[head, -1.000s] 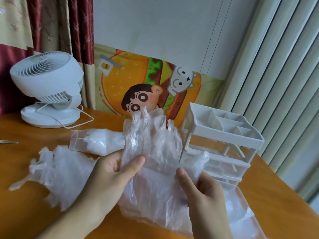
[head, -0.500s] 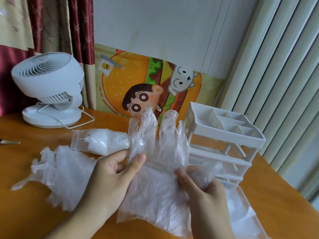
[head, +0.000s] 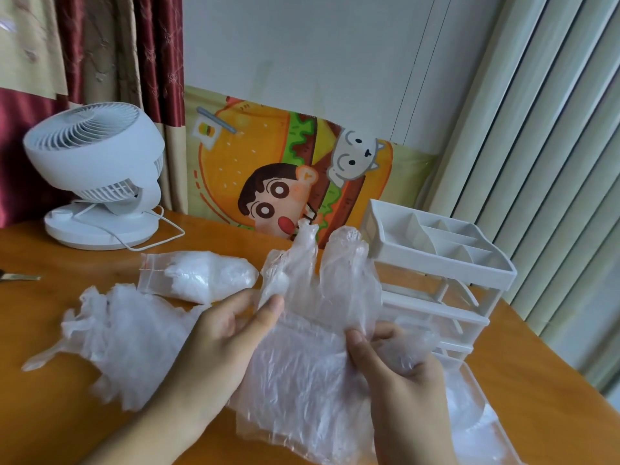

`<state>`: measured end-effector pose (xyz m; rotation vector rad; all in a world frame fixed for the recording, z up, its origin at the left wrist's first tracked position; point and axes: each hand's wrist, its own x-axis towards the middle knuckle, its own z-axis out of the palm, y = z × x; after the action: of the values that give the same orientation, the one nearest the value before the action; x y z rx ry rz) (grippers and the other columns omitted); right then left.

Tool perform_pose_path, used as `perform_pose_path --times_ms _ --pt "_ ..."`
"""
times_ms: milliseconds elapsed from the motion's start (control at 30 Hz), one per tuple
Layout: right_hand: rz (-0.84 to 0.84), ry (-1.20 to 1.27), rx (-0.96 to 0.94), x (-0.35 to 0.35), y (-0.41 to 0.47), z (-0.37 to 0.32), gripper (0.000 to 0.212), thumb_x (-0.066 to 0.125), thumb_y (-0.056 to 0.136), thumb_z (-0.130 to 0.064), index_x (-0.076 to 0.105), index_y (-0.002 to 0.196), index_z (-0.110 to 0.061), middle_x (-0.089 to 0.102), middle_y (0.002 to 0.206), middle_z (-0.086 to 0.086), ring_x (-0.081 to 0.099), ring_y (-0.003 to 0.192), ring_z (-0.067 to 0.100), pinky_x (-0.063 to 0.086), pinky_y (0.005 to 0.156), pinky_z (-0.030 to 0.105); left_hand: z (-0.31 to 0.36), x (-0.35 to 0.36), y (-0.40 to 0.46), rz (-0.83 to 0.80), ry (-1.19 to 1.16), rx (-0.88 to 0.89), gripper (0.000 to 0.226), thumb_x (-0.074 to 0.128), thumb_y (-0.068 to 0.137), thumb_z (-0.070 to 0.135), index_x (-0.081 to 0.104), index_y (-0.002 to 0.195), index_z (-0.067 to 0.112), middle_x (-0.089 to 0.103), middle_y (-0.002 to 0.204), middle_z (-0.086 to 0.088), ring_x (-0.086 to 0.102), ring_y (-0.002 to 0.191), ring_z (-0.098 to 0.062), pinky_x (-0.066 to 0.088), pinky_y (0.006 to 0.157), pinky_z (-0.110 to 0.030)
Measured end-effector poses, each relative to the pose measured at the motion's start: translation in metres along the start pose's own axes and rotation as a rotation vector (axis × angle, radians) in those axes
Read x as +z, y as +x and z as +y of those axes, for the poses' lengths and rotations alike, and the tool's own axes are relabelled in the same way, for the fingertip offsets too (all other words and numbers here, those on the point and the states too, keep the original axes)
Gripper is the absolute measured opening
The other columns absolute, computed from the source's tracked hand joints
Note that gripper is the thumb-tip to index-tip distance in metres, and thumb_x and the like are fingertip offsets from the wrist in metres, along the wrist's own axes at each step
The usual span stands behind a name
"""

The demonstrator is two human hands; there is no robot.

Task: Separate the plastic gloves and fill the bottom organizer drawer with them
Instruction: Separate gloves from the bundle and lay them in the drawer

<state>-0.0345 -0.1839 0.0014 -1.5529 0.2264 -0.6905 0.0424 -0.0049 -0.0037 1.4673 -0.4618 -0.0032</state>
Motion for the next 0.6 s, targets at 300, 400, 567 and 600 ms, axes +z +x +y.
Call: perform_pose_path --times_ms 300,400,567,600 --pt "-0.068 -0.048 -0.003 0.001 -0.003 -0.004 0.021 0.079 0.089 -0.002 0.075 0.070 -0.010 0.069 0.059 0.014 0.063 0.052 0.019 0.048 0.049 0.022 -0.007 0.004 0.000 0.026 -0.087 -0.090 0.016 0.069 0.094 0.034 0.078 0.107 0.031 0.080 0.104 -0.006 0.076 0.103 -0.025 0.053 0.102 -0.056" --pt "-0.072 -0.050 -0.014 0.001 -0.004 -0.005 0.022 0.078 0.090 -0.001 0.076 0.070 -0.011 0.069 0.059 0.016 0.063 0.051 0.019 0.047 0.049 0.021 0.002 0.005 -0.002 -0.007 -0.147 -0.164 0.022 0.069 0.092 0.035 0.079 0.109 0.025 0.080 0.106 -0.001 0.075 0.103 -0.017 0.052 0.104 -0.049" --pt "-0.104 -0.074 -0.022 0.002 -0.006 -0.006 0.025 0.076 0.091 -0.001 0.076 0.071 -0.015 0.071 0.061 0.018 0.065 0.051 0.020 0.048 0.049 0.021 0.002 0.002 -0.001 -0.122 -0.181 -0.321 0.058 0.090 0.067 0.048 0.076 0.114 0.017 0.080 0.108 0.003 0.074 0.101 -0.006 0.051 0.100 -0.039" --pt "-0.107 -0.083 -0.023 0.003 -0.006 -0.005 0.025 0.077 0.091 0.000 0.076 0.071 -0.016 0.072 0.062 0.017 0.066 0.052 0.019 0.048 0.049 0.021 0.001 0.002 -0.001 -0.114 -0.154 -0.323 0.059 0.091 0.065 0.046 0.076 0.114 0.016 0.080 0.108 -0.001 0.076 0.103 -0.014 0.053 0.101 -0.044"
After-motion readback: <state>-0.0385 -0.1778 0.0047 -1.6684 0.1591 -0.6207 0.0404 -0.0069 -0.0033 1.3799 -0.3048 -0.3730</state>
